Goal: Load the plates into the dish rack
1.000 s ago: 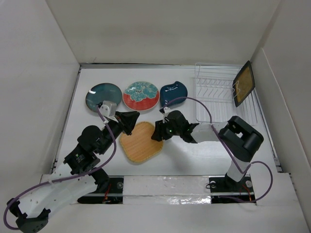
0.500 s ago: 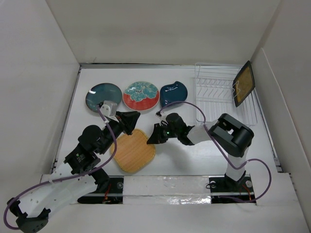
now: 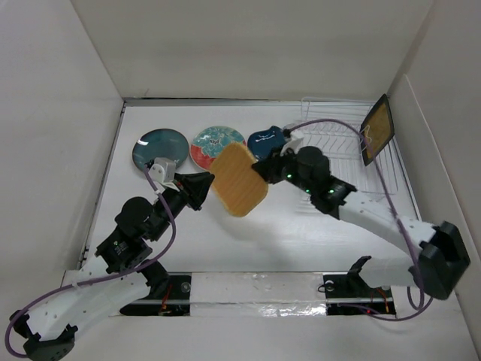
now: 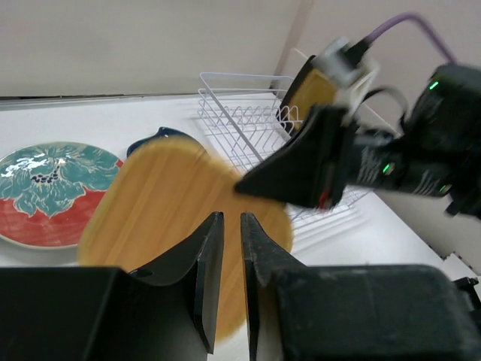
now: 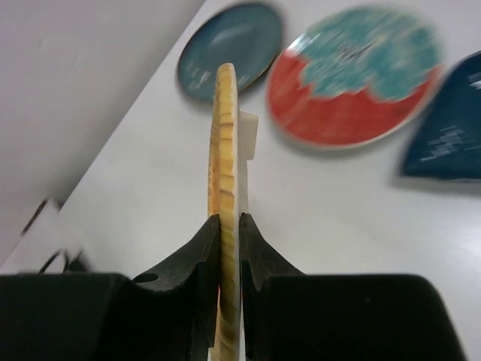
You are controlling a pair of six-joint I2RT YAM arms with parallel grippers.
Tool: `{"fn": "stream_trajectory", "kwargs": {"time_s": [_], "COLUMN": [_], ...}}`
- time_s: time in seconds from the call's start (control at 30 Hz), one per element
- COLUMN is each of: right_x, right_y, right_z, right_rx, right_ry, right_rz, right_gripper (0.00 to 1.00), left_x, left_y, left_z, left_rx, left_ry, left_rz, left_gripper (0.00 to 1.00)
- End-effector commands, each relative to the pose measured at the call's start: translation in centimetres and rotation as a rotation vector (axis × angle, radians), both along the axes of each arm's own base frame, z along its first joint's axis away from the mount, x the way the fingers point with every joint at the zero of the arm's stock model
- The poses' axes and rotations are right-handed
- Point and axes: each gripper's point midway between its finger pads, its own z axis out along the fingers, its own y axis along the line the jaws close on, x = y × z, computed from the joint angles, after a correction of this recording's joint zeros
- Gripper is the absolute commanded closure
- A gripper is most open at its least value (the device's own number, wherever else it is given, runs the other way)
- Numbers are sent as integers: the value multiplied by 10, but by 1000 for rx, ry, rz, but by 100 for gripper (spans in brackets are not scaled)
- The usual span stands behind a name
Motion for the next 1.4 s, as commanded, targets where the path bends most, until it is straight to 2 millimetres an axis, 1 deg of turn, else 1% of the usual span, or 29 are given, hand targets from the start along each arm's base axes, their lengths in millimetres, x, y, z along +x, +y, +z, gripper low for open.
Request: {"fn": "stream_trajectory", "kwargs": {"time_s": [0.0, 0.03, 0.1, 0.13, 0.17, 0.2, 0.23, 0.27, 0.33, 0.37, 0.4, 0.43, 0.47, 0.5, 0.57, 0.6, 0.7, 0.73, 0.77, 0.8, 0.83, 0.9, 0.97, 1.0, 1.1, 1.2, 1.27, 1.33, 1.37], "right_x": [42, 44, 42, 41, 38, 36, 33, 30, 28, 27, 27, 29, 39, 41, 51, 60, 77, 86, 95, 101, 110, 123, 138, 143, 157, 167, 174, 179, 180], "right_y": [-102, -122, -165, -206, -228, -248, -280, -293, -314, -331, -341, -347, -351, -365, -374, -389, -400, -412, -409, -412, -422, -425, -432, -429, -430, -430, -427, -423, -425], "right_z": [87, 99, 110, 136, 133, 138, 152, 151, 160, 170, 174, 178, 176, 187, 190, 193, 193, 196, 195, 194, 190, 183, 169, 164, 141, 129, 126, 127, 128], "right_rx": [20, 21, -47, -46, -102, -147, -168, -206, -252, -260, -292, -306, -335, -353, -393, -443, -485, -529, -530, -552, -574, -596, -598, -599, -638, -656, -681, -700, -713], "right_ry": [-194, -216, -239, -283, -268, -277, -289, -277, -288, -302, -309, -310, -297, -311, -302, -298, -272, -274, -284, -279, -259, -263, -260, -268, -268, -276, -291, -313, -317], "right_rz": [-353, -411, -531, -684, -757, -822, -948, -992, -1064, -1129, -1155, -1172, -1176, -1210, -1218, -1250, -1220, -1220, -1167, -1151, -1159, -1105, -1072, -1047, -1003, -978, -957, -947, -952], "right_gripper": [100, 100, 100, 100, 100, 100, 100, 100, 100, 100, 100, 100, 100, 100, 100, 100, 100, 100, 100, 100, 100, 100, 100, 100, 100, 100, 100, 100, 100], "left_x": [-4, -5, -7, -8, -8, -8, -8, -7, -9, -9, -9, -8, -7, -8, -9, -10, -9, -9, -9, -10, -10, -9, -7, -6, -9, -9, -10, -11, -11], "left_y": [2, 0, -1, -1, 0, 0, 0, -2, -7, -9, -9, -9, -9, -9, -9, -9, -6, -7, -9, -10, -10, -9, -8, -8, -9, -8, -7, -6, -6], "left_z": [21, 20, 22, 23, 23, 25, 23, 22, 20, 20, 21, 20, 18, 16, 19, 20, 19, 19, 18, 19, 19, 18, 17, 17, 19, 18, 20, 22, 21], "left_rx": [-52, -48, -48, -54, -58, -64, -62, -59, -50, -48, -51, -51, -48, -44, -48, -52, -56, -53, -51, -50, -51, -52, -46, -43, -48, -46, -53, -59, -58], "left_ry": [-54, -50, -48, -52, -56, -61, -57, -50, -42, -42, -43, -41, -38, -33, -38, -42, -43, -41, -38, -38, -40, -39, -35, -34, -41, -39, -43, -48, -47], "left_rz": [-13, -22, -33, -38, -37, -34, -32, -37, -65, -71, -74, -68, -64, -67, -74, -74, -59, -64, -72, -78, -82, -73, -61, -57, -68, -63, -65, -64, -62], "left_gripper": [87, 87, 87, 87, 87, 87, 87, 87, 87, 87, 87, 86, 86, 86, 86, 86, 86, 86, 86, 86, 86, 86, 86, 86, 86, 86, 86, 86, 86]}}
